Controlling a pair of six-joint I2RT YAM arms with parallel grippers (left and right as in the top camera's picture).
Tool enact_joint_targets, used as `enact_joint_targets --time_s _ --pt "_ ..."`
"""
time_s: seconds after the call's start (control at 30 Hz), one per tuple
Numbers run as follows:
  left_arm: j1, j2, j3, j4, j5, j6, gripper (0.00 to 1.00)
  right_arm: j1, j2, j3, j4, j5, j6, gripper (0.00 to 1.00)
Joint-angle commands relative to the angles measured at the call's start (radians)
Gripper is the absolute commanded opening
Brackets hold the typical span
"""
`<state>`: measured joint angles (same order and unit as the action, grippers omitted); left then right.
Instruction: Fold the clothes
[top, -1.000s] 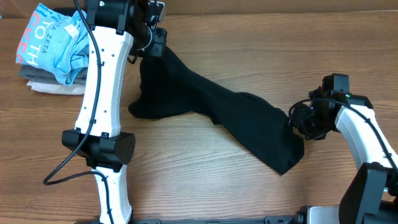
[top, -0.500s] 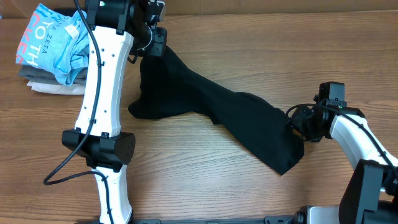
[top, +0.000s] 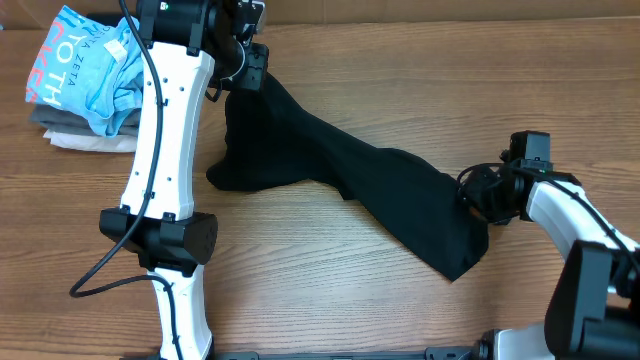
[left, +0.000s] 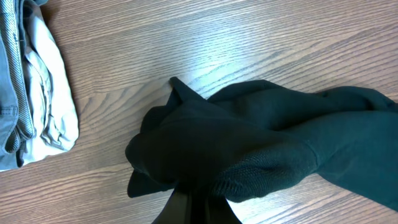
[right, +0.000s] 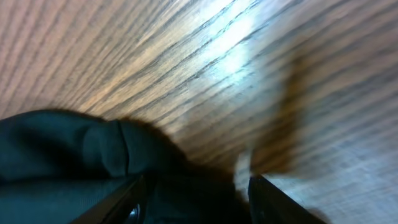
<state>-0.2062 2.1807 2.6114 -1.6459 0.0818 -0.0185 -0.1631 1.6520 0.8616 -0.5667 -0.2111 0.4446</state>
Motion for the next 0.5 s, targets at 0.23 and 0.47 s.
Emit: enact_joint_targets --time_s 0.23,0.47 --pt "0.000 0.004 0.008 0.007 -0.014 0.016 0.04 -0.012 0.027 0.002 0.026 -0.048 0.005 0.19" --pt "0.018 -0.003 0.030 0.031 -0.058 0.019 0.04 -0.085 0.008 0.178 -0.149 -0.053 -0.038 0.04"
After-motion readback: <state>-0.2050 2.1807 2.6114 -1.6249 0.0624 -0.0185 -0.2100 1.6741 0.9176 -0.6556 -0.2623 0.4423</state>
